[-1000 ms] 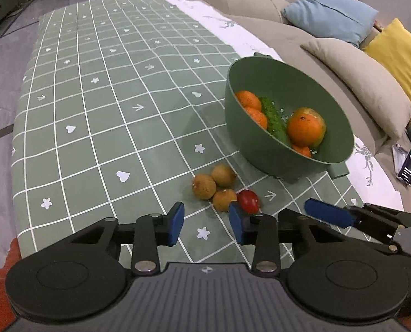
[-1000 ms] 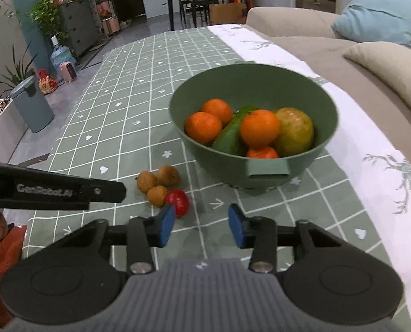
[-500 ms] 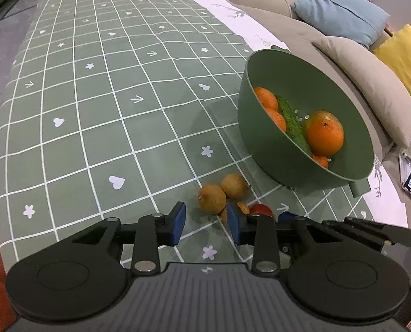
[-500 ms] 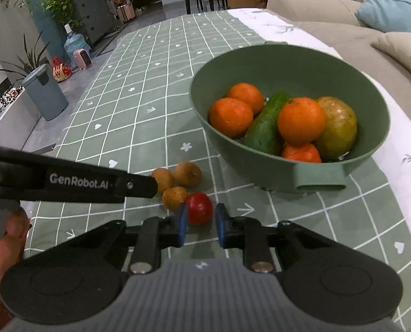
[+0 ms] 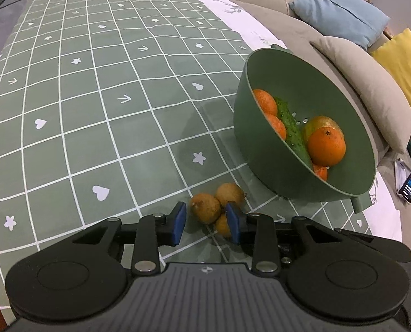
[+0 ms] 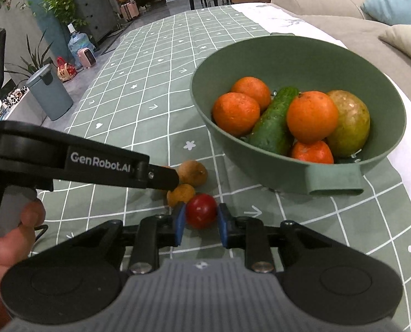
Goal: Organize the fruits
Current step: 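Grasp a longan with the left tool while the right tool grasps the red plum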
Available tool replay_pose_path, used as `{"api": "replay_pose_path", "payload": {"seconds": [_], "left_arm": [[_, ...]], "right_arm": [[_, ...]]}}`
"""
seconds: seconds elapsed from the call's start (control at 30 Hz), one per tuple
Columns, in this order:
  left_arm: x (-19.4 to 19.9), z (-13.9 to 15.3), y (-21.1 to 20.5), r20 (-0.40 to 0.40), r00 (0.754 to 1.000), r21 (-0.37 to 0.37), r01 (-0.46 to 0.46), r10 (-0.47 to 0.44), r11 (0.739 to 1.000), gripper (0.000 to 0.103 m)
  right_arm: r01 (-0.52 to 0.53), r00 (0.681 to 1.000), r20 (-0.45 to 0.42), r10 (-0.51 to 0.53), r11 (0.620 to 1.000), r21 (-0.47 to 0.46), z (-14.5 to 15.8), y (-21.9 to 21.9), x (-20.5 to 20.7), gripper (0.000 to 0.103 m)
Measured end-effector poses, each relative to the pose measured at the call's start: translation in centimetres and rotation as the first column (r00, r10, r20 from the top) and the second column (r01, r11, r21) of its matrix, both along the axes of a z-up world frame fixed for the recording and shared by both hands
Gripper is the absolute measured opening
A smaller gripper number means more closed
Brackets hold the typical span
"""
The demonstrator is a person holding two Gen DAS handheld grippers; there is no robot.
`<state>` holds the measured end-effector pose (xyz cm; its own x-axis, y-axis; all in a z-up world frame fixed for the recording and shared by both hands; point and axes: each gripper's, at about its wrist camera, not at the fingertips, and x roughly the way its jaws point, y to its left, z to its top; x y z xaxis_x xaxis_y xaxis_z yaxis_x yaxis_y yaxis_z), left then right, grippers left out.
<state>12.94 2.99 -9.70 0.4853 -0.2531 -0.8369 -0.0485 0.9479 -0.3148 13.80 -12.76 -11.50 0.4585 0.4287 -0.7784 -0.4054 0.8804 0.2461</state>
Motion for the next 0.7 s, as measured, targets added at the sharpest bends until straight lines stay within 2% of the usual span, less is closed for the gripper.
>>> {"api": "replay_pose_path", "payload": {"seconds": [0.13,0.23,0.43,0.7], "left_arm": [[0.5,-0.2,0.3,-0.012,1.0,-0.033,-0.012,0.011,0.999,0.038],[0.8,-0.3,0.5,-0.02,1.0,-0.051,-0.017,0.016,0.999,0.026],[0.4,0.0,0.8,-0.012,0.999,-0.054,-0.034,0.033,0.998,0.025],[-1.4,2.0,1.1,0.026,0.998,-0.055,-0.053,0.054,0.997,0.025]], "right_arm": [[0.002,1.0,-0.004,-0.002,1.0,0.004,-0.1,-0.1,-0.1,0.023],[-0.002,1.0,-0.003,0.002,1.0,0.005,-0.1,-0.1,-0.3,0.022],[0.005,1.0,0.001,-0.005,1.0,0.0,0.3,-0.5,-0.6,0.022],[0.006,1.0,0.029,-0.006,1.0,-0.015,1.6,-1.4,-1.6,0.022]]}}
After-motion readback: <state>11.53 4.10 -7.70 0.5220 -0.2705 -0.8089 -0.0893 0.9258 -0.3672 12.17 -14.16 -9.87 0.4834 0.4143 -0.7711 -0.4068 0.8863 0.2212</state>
